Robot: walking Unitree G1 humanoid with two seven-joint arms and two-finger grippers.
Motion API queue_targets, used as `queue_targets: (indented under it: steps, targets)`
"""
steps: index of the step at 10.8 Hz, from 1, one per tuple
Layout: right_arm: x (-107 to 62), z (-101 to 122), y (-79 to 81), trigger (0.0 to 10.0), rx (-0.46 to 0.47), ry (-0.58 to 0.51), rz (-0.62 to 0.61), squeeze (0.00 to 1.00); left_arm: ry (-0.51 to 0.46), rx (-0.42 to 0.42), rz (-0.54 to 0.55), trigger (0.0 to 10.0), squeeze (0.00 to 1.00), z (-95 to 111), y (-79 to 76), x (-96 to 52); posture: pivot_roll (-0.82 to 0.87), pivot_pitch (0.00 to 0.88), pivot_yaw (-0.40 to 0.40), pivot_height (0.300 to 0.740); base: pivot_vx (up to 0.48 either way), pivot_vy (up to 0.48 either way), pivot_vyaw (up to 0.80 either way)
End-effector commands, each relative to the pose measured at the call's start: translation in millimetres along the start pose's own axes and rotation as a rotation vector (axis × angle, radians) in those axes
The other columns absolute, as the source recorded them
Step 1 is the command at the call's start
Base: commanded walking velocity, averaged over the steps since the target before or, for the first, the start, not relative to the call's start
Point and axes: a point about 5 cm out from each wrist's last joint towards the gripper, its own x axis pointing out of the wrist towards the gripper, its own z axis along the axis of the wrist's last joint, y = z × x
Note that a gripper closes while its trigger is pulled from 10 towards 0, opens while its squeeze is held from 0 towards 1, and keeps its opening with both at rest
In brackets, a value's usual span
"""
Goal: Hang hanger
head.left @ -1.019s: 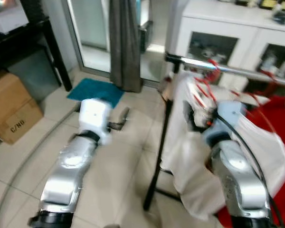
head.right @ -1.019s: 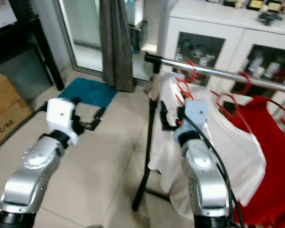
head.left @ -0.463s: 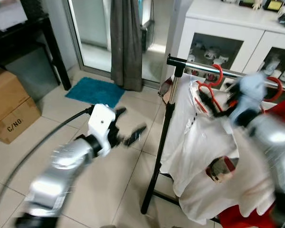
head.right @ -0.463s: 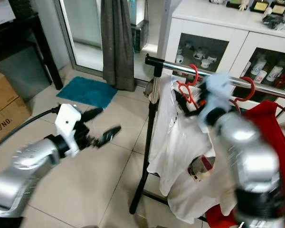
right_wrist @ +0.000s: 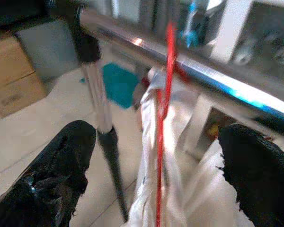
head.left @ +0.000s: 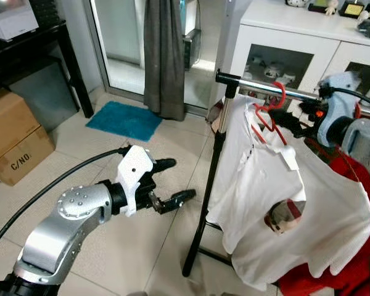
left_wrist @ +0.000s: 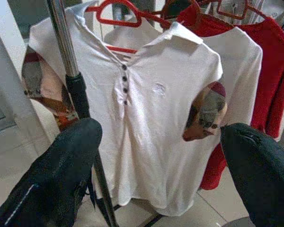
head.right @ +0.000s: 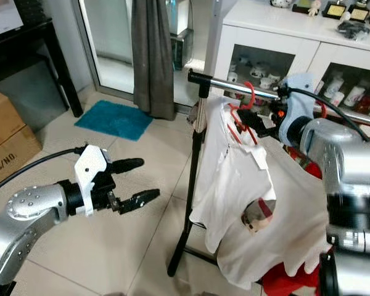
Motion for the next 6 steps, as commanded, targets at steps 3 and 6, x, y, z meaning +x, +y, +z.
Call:
queue_targets:
  steps: [3,6]
  targets:
    - [14.1,-7.2,-5.5,2.5,-0.040,0.080,-0.005,0.00,0.000,0.005,-0.052,10.0,0.71,5.6,-5.8,1.3,0.06,0.000,-0.054,0.740,0.000,0.000,0.00]
    - [21.7,-9.0,-10.7,0.0,-0.047,0.089,-0.029,0.00,0.004,0.002,-0.068,10.0,0.68,5.6,-6.5,3.3,0.05,0.000,-0.046,0.740,0.000,0.000,0.00]
